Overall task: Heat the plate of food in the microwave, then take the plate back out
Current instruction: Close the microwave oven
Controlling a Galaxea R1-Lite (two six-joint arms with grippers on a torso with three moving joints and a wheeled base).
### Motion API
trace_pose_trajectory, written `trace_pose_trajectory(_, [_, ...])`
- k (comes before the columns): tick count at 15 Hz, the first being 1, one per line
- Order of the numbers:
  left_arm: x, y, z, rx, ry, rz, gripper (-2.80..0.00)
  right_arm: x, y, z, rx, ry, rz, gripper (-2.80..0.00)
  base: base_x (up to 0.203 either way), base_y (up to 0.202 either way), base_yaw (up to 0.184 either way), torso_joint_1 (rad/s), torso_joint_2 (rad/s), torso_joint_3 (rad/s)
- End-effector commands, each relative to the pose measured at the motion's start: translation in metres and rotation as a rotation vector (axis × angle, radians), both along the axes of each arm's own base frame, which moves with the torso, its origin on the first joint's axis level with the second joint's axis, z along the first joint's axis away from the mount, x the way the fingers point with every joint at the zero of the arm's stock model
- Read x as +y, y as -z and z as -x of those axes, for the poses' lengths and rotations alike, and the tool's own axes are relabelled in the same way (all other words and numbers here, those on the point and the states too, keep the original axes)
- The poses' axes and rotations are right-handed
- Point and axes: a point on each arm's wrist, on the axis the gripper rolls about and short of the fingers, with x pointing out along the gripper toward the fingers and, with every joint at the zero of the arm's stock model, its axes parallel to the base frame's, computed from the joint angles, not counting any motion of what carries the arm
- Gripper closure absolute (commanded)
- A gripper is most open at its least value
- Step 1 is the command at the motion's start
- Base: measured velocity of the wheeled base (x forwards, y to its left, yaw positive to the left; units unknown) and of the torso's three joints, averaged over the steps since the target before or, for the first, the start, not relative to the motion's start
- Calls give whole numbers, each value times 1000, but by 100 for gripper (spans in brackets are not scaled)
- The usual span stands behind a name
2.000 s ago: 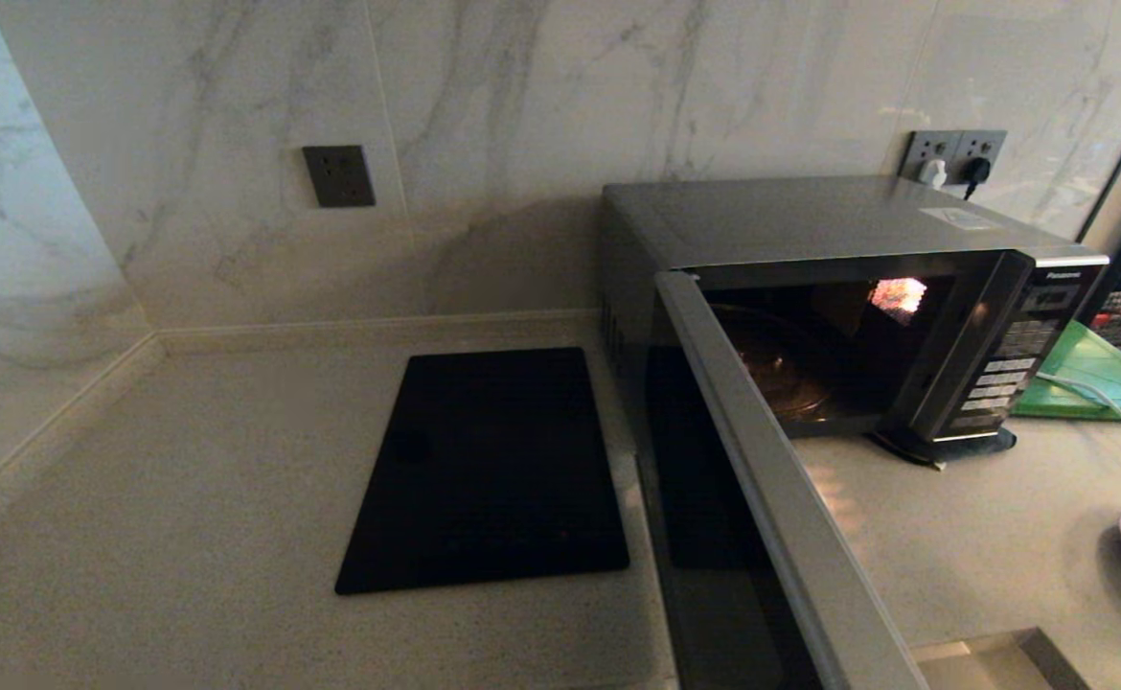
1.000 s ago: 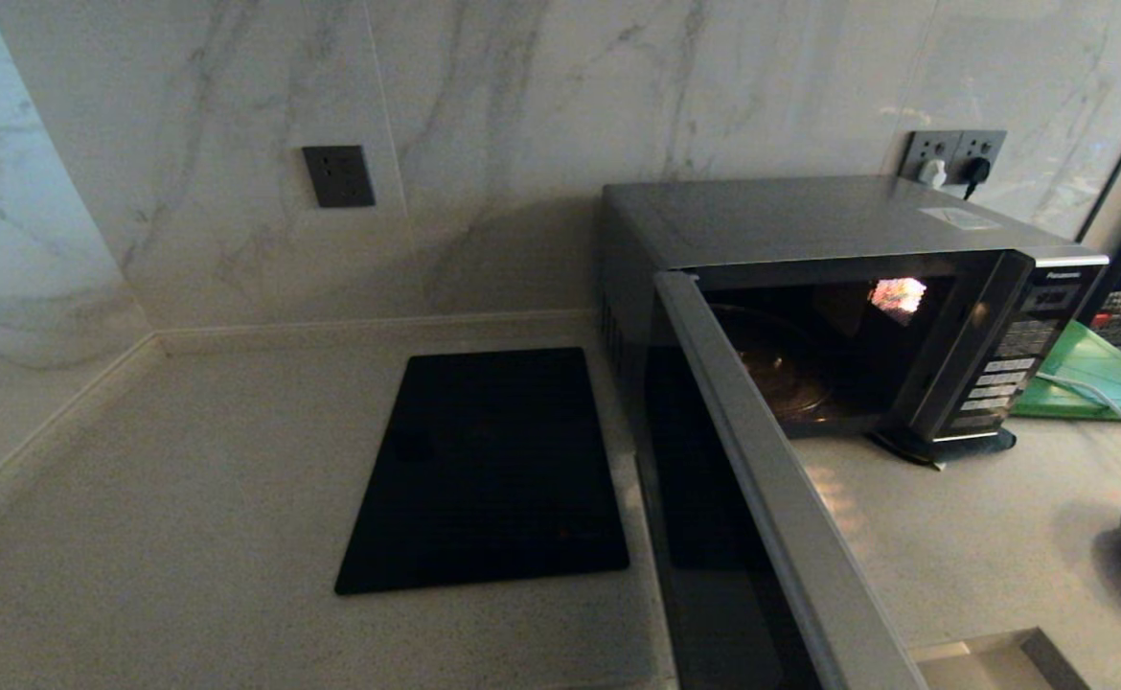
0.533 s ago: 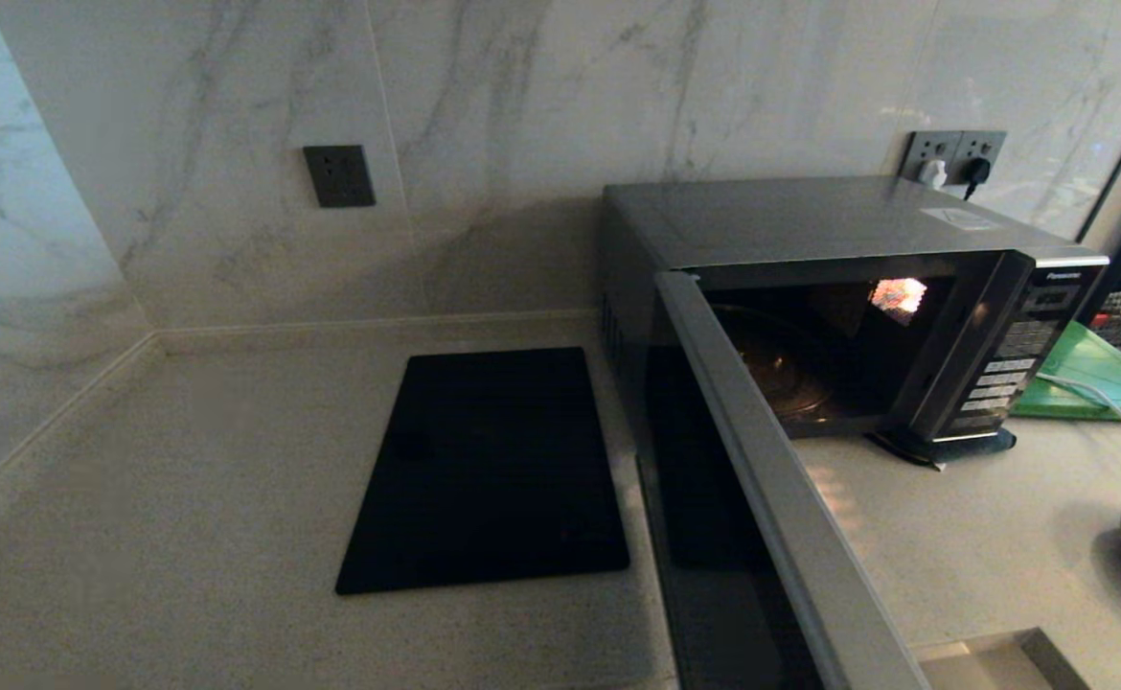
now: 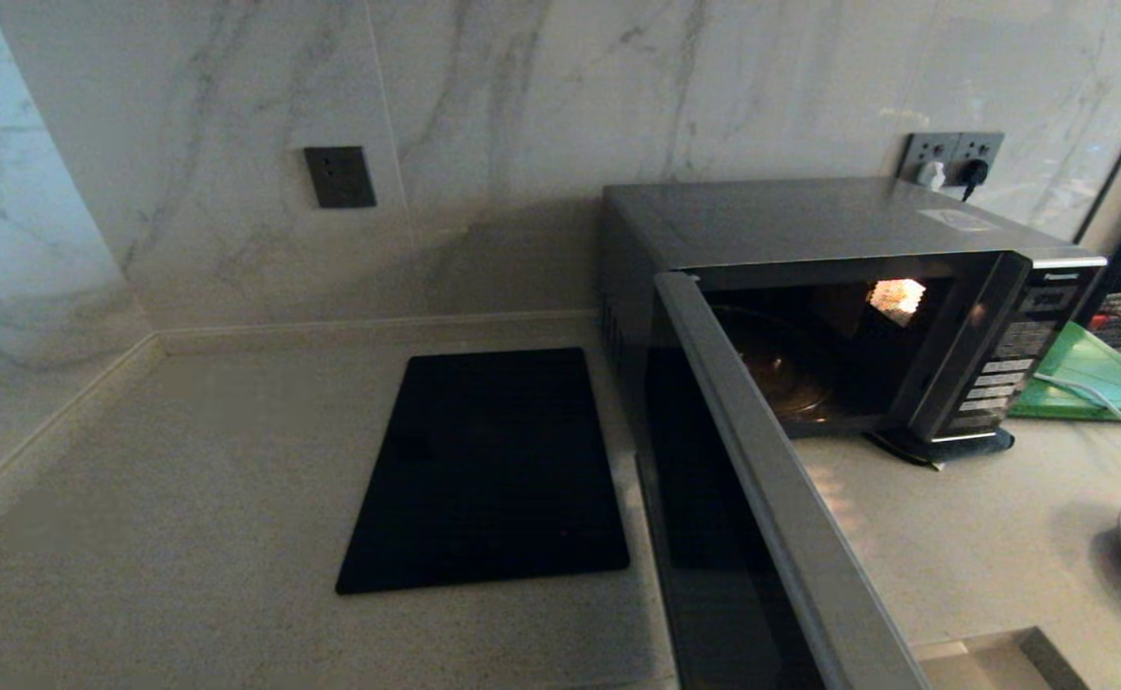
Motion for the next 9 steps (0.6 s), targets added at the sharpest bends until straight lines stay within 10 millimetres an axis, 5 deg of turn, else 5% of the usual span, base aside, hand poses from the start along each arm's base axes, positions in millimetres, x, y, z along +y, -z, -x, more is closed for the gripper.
trace_pose_trajectory(1, [0,0,0,1,-1,1,0,14,-2,25,41,-159,29,0,0,0,0,0,0,0])
trace_pose_trajectory(9, [0,0,0,1,-1,1,0,67,12,55,173,-605,89,0,0,0,0,0,0,0])
